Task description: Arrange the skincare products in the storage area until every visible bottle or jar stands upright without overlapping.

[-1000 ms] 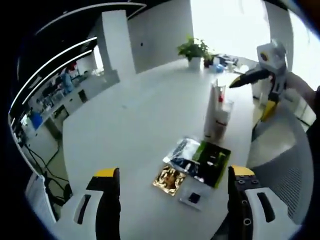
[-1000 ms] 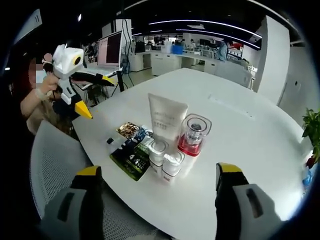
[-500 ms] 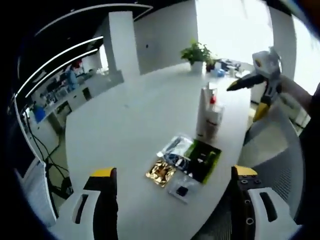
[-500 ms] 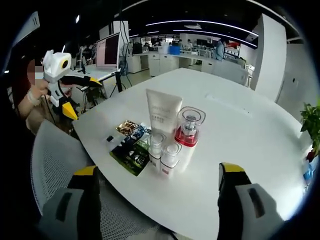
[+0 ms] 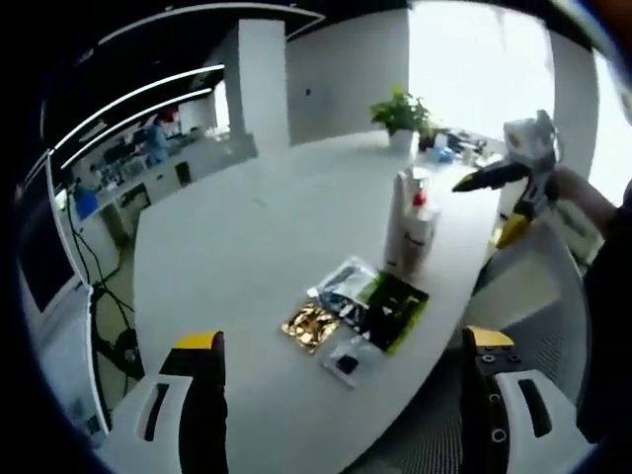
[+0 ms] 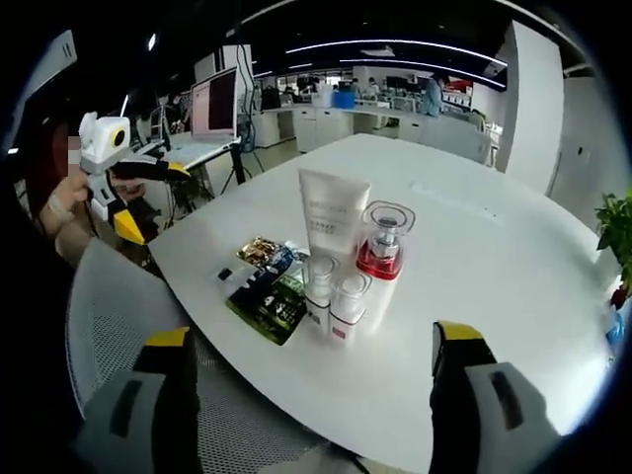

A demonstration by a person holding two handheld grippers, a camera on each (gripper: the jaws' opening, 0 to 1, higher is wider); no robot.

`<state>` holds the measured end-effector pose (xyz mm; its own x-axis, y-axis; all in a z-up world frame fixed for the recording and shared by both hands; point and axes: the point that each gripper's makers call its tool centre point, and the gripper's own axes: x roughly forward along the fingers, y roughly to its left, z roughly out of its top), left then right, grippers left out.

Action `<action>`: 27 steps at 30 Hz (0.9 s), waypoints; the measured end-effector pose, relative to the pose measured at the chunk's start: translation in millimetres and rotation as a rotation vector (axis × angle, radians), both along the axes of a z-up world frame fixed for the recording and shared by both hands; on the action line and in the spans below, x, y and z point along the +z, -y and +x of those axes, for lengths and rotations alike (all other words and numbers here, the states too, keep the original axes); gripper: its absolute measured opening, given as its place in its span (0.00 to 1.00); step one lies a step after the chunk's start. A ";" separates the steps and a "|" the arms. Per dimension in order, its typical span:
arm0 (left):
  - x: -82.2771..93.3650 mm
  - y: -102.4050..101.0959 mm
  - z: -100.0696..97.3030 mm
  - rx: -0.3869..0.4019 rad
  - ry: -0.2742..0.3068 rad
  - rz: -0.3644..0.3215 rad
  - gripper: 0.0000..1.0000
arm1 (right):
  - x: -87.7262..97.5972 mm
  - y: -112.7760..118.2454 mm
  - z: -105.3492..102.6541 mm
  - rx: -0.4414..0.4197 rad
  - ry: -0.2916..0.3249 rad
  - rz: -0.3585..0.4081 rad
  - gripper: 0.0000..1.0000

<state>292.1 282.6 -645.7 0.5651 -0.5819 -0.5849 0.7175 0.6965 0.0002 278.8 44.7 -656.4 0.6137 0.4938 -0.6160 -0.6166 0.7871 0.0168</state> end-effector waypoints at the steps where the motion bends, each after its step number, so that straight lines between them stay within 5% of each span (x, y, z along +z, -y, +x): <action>1: -2.1 -1.5 -0.4 0.002 -0.007 0.001 0.97 | -0.1 -1.4 -1.0 0.001 -0.002 -0.001 1.00; 27: -5.6 -9.3 -2.2 0.060 -0.035 -0.018 0.97 | -6.0 6.5 0.8 -0.003 -0.023 -0.012 1.00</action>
